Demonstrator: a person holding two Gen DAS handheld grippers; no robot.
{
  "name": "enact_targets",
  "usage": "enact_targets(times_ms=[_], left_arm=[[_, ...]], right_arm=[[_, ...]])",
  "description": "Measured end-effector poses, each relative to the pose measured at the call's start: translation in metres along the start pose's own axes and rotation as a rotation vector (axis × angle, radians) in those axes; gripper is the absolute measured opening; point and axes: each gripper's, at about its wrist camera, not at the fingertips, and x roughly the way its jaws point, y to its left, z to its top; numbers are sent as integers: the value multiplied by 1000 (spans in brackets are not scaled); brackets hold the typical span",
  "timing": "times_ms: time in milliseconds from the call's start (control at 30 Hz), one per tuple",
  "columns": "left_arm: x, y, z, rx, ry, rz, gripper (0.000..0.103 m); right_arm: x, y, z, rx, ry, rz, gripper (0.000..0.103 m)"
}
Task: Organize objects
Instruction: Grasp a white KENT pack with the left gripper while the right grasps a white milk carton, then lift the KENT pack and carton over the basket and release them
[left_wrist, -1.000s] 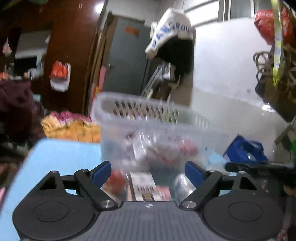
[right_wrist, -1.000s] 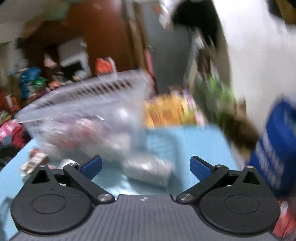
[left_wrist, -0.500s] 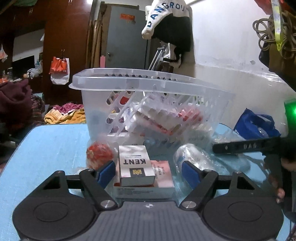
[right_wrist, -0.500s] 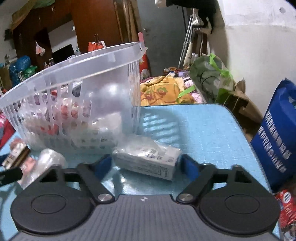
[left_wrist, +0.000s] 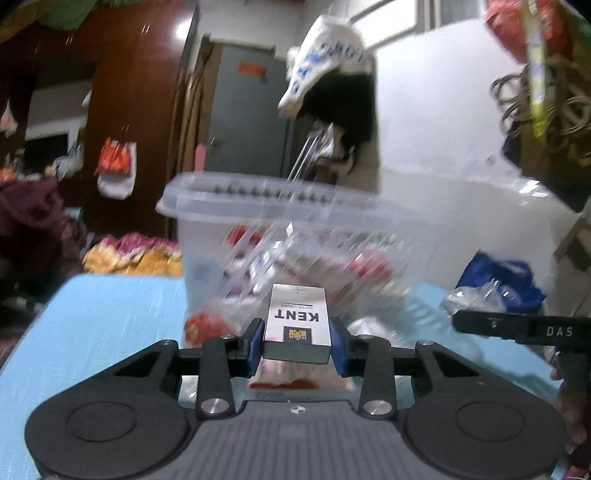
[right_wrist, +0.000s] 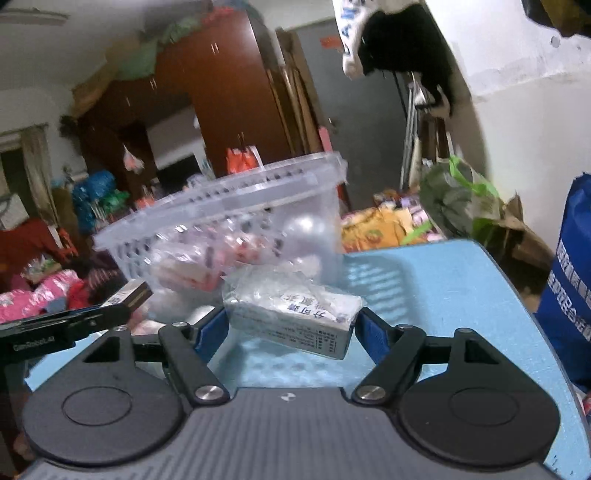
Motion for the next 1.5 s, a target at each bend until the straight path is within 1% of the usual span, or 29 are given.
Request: enact_targets(times_ms=[67, 100, 167, 267, 367, 433, 800, 1000, 1233, 1300, 1367, 1433, 1500], left_arm=[[-7, -3, -2, 16, -53, -31, 41], [-10, -4, -2, 23, -74, -43, 41], [-13, -5, -4, 25, -105, -58, 41], [-10, -4, -3, 11, -106, -63, 41], [-9, -3, -2, 8, -119, -72, 41], [-11, -4, -3, 11, -132, -74, 41], [-12, -2, -5, -2, -124, -83, 41], [-8, -2, -6, 4, -99, -74, 41], [-13, -4, -6, 12, -116, -87, 40], [-14, -4, -2, 5, -101, -115, 40], [-21, -4, 11, -9, -115, -145, 40], [-29, -2, 35, -38, -141, -191, 40], [-32, -4, 65, -34, -167, -198, 40]], right_arm=[[0, 1, -1, 0, -9, 4, 78], [1, -1, -3, 15, -8, 19, 78], [4, -5, -7, 45, 5, 39, 78], [-2, 4, -11, -8, -36, 11, 78], [-2, 16, -14, -78, -39, -15, 78], [-3, 19, -14, -99, -49, -20, 78], [-2, 19, -18, -98, -51, -29, 78], [-3, 20, -19, -102, -52, -25, 78], [-4, 20, -18, -107, -55, -22, 78], [-10, 22, -17, -121, -79, -28, 78], [-22, 25, -6, -104, -110, 18, 78], [-37, 34, 15, -115, -170, 58, 78], [-43, 48, 45, -171, -238, 49, 78]])
